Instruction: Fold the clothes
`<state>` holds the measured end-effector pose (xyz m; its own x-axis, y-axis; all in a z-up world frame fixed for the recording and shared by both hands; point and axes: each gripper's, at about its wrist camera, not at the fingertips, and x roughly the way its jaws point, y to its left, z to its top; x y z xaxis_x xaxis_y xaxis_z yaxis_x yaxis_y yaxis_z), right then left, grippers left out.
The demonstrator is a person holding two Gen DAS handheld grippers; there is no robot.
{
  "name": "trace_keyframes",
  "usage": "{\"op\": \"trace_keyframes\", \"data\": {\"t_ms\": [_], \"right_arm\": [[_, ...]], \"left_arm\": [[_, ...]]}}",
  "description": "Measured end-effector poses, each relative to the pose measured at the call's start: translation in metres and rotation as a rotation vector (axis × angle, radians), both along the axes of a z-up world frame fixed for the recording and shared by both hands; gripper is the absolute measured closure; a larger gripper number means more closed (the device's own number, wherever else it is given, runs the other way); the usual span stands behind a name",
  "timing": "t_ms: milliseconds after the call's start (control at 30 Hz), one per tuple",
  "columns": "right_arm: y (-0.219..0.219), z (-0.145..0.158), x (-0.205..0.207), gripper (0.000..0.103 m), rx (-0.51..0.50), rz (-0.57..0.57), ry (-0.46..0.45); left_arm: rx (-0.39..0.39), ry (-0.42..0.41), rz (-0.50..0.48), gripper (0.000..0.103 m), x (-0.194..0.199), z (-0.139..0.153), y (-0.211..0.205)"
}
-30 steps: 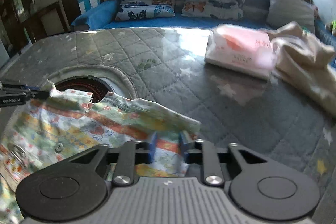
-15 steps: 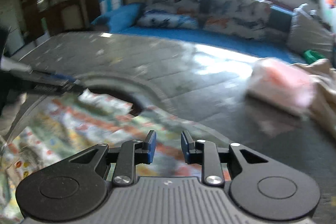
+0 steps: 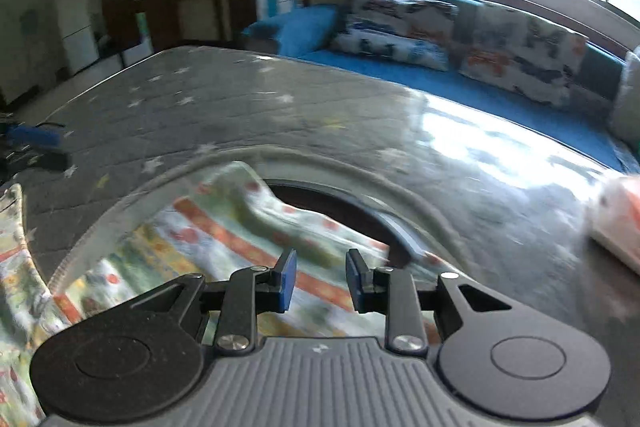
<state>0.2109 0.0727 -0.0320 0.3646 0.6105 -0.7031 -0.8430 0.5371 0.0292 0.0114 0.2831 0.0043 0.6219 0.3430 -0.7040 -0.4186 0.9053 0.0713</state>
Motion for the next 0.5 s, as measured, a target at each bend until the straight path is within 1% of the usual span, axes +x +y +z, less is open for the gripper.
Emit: {"op": "trace_keyframes", "data": {"t_ms": [33, 100, 233, 300, 367, 400, 433, 500], "right_arm": [[0.008, -0.003, 0.0, 0.077, -0.003, 0.014, 0.015], [0.018, -0.007, 0.0, 0.077, -0.014, 0.014, 0.015], [0.021, -0.008, 0.004, 0.077, -0.021, -0.025, -0.014], [0.021, -0.006, 0.007, 0.077, -0.027, -0.061, -0.028], [0.024, -0.003, 0.002, 0.077, -0.022, -0.048, -0.037], [0.026, -0.001, -0.001, 0.076, -0.01, -0.026, -0.022], [0.027, 0.0, -0.005, 0.076, 0.0, -0.004, -0.004], [0.031, 0.001, -0.012, 0.065, 0.0, 0.034, 0.011]], "left_arm": [[0.008, 0.012, 0.019, 0.054, -0.012, -0.002, 0.002], [0.004, 0.027, 0.05, 0.054, -0.036, -0.005, 0.005], [-0.001, 0.038, 0.12, 0.054, -0.077, -0.009, 0.008], [-0.016, 0.035, 0.15, 0.053, -0.092, -0.011, 0.01], [-0.02, 0.038, 0.177, 0.052, -0.103, -0.014, 0.012], [-0.017, 0.042, 0.188, 0.052, -0.107, -0.016, 0.012], [-0.014, 0.047, 0.2, 0.052, -0.111, -0.019, 0.012], [-0.026, 0.049, 0.224, 0.052, -0.114, -0.023, 0.014]]}}
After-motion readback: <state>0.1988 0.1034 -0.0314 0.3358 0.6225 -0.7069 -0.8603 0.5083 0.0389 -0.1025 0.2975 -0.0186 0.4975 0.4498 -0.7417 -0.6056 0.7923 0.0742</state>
